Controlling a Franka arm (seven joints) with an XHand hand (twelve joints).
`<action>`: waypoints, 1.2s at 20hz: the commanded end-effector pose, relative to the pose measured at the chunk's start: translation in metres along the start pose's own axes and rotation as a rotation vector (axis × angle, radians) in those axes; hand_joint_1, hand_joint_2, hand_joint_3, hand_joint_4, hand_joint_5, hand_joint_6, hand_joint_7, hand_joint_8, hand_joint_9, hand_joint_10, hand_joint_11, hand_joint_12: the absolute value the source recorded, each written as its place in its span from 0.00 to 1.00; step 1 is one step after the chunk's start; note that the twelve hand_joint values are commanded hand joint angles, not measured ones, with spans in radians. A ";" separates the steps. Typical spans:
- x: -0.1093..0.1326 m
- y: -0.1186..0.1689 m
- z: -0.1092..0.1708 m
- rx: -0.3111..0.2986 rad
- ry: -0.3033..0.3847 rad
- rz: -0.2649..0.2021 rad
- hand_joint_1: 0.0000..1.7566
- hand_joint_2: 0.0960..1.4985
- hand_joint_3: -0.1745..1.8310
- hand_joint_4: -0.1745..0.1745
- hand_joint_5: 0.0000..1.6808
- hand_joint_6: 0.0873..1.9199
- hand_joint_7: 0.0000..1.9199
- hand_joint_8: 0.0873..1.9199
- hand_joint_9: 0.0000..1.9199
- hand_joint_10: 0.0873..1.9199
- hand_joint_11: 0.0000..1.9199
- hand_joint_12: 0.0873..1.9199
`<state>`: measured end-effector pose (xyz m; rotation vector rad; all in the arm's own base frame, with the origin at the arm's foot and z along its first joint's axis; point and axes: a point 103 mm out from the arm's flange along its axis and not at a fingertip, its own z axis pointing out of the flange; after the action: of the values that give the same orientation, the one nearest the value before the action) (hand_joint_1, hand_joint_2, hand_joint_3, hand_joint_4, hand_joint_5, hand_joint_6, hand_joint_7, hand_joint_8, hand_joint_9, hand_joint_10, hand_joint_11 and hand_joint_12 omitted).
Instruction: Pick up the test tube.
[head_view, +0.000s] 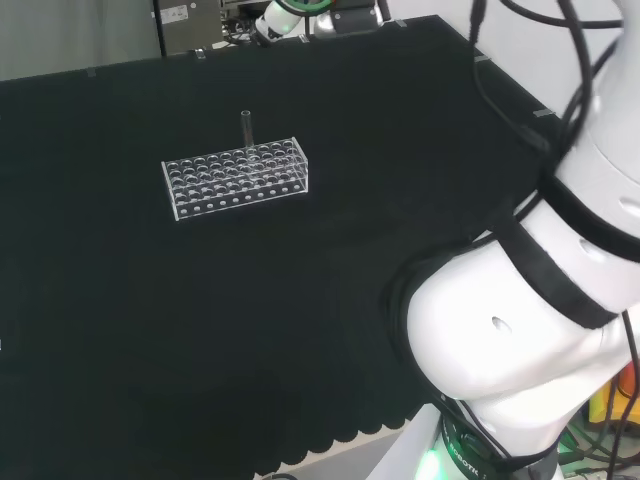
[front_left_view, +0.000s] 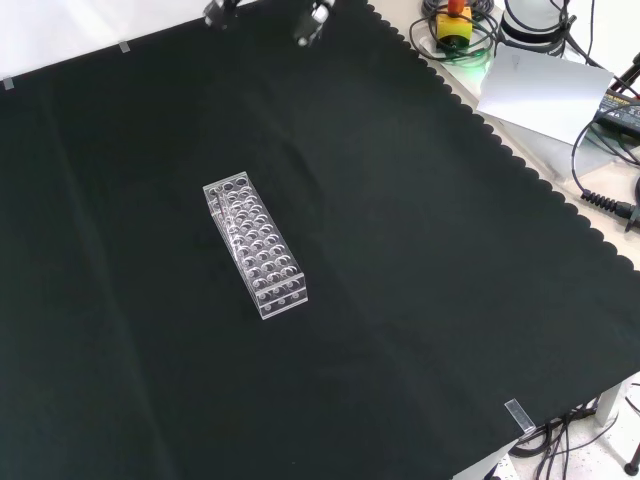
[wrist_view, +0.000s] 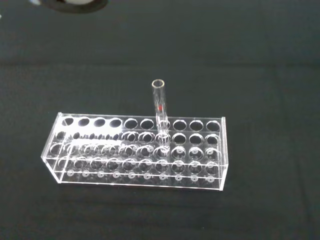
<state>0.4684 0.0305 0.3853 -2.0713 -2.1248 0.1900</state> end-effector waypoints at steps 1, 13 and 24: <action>0.015 0.065 0.032 0.060 -0.008 -0.039 0.38 0.50 0.29 0.29 0.17 0.00 0.17 0.41 0.11 0.45 0.00 0.81; 0.016 0.115 0.087 0.174 -0.046 -0.026 0.38 0.49 0.30 0.24 0.24 0.00 0.23 0.41 0.14 0.44 0.00 0.81; 0.012 0.136 0.128 0.248 -0.126 -0.017 0.40 0.48 0.31 0.28 0.27 0.00 0.29 0.39 0.19 0.42 0.00 0.81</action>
<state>0.5729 0.0492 0.2475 -1.9489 -2.0681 0.4990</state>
